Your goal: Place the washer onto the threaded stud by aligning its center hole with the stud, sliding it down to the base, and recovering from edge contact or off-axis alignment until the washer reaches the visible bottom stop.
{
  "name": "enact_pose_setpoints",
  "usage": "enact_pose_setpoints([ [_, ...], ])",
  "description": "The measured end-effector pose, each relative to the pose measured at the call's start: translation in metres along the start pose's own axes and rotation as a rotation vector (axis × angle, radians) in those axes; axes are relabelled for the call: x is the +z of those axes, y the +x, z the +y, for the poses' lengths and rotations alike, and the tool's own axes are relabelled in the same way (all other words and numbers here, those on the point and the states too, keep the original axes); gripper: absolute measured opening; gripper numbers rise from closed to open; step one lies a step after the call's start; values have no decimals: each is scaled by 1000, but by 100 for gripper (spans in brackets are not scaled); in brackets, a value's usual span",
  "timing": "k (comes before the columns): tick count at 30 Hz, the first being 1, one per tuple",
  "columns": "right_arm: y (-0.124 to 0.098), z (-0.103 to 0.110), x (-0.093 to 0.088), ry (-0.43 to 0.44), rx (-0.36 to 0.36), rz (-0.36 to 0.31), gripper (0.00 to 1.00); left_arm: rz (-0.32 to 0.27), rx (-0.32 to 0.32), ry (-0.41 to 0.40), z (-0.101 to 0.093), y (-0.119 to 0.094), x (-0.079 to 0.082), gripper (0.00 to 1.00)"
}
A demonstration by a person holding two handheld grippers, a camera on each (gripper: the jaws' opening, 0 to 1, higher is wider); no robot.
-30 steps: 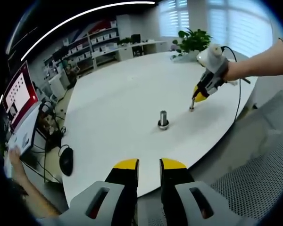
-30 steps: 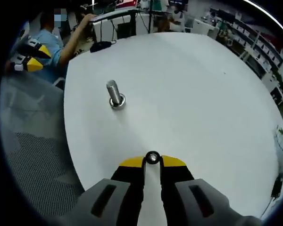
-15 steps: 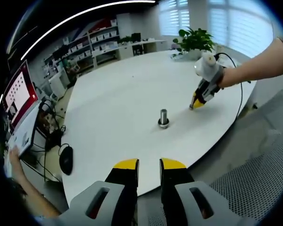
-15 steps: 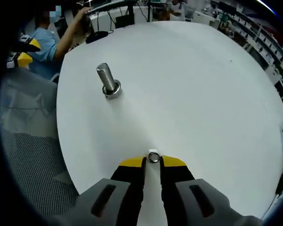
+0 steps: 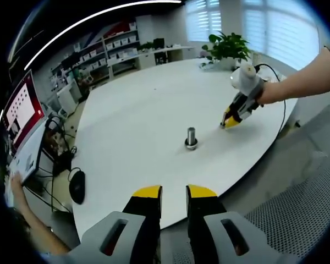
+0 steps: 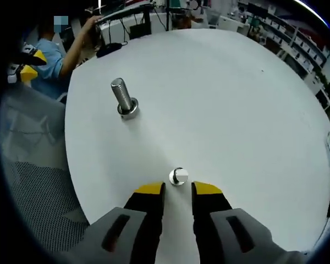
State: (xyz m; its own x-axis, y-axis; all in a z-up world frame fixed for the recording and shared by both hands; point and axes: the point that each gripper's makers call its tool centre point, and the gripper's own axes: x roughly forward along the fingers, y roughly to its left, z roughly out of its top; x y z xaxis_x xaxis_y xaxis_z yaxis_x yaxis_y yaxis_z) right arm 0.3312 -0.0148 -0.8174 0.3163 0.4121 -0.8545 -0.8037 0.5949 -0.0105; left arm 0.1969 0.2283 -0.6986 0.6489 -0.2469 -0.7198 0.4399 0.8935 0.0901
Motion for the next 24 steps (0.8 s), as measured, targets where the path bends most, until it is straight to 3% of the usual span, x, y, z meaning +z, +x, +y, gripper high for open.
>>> enact_pose_setpoints([
  [4,-17,0,11,27,-42,-97,24,-1,2,0,0,0,0,15],
  [9,-36,4,18,54,-61,-165,24,-5,3,0,1,0,1,15],
  [13,-57,8,27,119,-71,-253,24,-9,2,1,0,-1,2,15],
  [24,-109,23,37,180,-77,-388,24,-23,2,1,1,-2,4,15],
])
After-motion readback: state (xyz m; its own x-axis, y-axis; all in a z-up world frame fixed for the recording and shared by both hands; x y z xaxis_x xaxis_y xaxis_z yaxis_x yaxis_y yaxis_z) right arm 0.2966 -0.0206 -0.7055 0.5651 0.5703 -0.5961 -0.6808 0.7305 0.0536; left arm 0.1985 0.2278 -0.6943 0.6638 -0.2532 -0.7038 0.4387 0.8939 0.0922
